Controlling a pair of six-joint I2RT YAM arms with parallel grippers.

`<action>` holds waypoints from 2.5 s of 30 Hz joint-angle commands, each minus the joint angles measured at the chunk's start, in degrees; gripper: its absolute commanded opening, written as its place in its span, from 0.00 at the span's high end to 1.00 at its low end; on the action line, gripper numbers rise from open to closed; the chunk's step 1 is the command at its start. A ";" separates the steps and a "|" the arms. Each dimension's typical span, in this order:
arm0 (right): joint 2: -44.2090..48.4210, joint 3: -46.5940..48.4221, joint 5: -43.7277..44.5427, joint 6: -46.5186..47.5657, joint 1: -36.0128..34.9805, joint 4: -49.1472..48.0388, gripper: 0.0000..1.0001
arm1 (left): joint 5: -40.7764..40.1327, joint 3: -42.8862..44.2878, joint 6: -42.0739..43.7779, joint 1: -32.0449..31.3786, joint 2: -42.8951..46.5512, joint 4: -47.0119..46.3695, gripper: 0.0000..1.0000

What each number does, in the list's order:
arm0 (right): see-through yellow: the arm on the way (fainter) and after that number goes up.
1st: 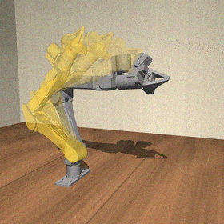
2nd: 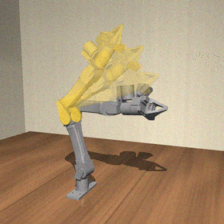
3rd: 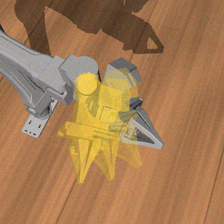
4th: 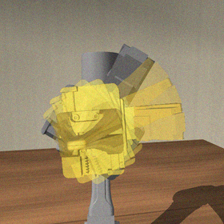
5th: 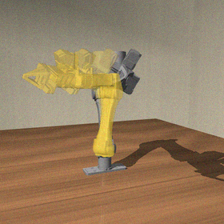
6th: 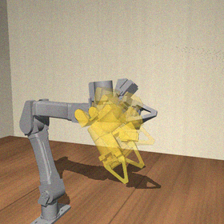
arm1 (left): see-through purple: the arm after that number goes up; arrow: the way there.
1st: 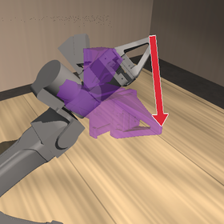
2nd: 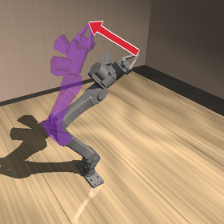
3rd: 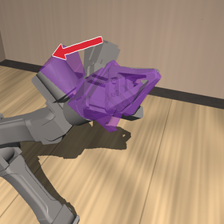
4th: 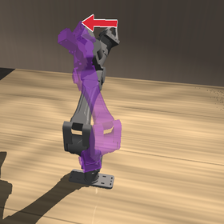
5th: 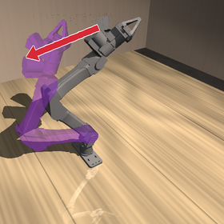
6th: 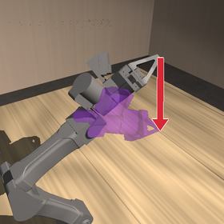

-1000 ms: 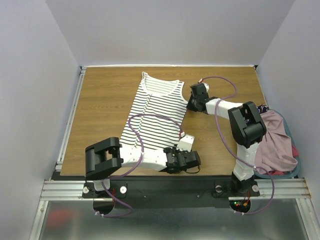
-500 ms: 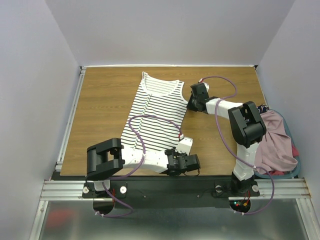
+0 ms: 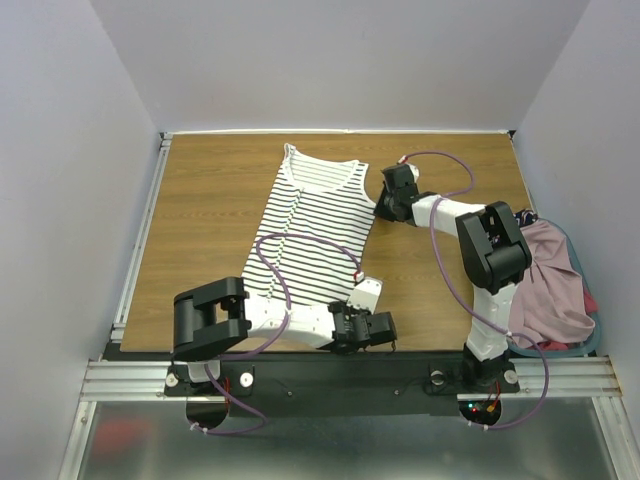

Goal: Fold and stack the tank tops
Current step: Fold the tank top

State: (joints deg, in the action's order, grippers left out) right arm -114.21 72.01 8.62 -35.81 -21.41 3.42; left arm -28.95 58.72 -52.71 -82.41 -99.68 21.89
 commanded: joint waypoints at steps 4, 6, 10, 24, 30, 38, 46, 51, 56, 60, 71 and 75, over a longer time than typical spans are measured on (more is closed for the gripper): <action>-1.19 2.52 0.96 0.39 0.58 -0.87 0.96 | -0.58 -1.94 -0.55 -0.29 1.06 -1.59 1.00; -1.01 2.61 1.13 0.39 0.75 -0.96 0.98 | -0.32 -2.20 -0.03 -0.56 2.29 -2.72 1.00; -0.05 2.17 1.92 0.39 1.72 -0.87 0.99 | 1.87 -3.08 1.82 -0.82 5.02 -6.76 1.00; 6.72 -4.06 2.55 1.89 7.08 -0.96 0.96 | 8.21 -4.22 5.07 -2.14 6.51 -20.12 1.00; 6.90 -5.30 -3.17 1.45 7.00 -1.84 0.76 | 8.82 -5.81 4.11 -1.61 7.04 -21.18 1.00; 7.25 -6.97 -7.30 1.18 6.56 -5.35 0.63 | 9.96 -8.18 2.96 -0.73 7.83 -21.54 1.00; 5.41 -6.00 -7.57 0.92 5.06 -6.14 0.63 | 10.40 -8.62 2.87 -0.29 8.01 -21.63 1.00; 4.00 -5.56 -7.22 0.92 4.36 -6.23 0.63 | 10.76 -8.88 2.79 -0.12 7.92 -22.77 1.00; 2.68 -4.86 -6.51 0.83 4.01 -6.23 0.65 | 11.11 -8.88 2.96 -0.12 8.09 -22.86 1.00; 1.89 -4.16 -5.55 0.75 4.01 -6.15 0.70 | 11.46 -9.50 2.87 -0.03 8.71 -23.21 1.00; -0.04 0.32 0.51 1.36 4.27 -5.71 0.97 | 13.30 -11.00 6.21 2.69 10.47 -27.86 1.00; -0.04 1.38 1.84 1.89 5.76 -4.92 0.97 | 14.01 -7.05 8.58 2.78 7.75 -29.36 1.00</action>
State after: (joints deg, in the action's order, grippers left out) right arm -114.06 70.50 6.33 -35.14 -16.91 -1.21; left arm -15.92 47.77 -47.27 -79.44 -92.05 -4.23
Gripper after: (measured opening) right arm 0.041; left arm 0.018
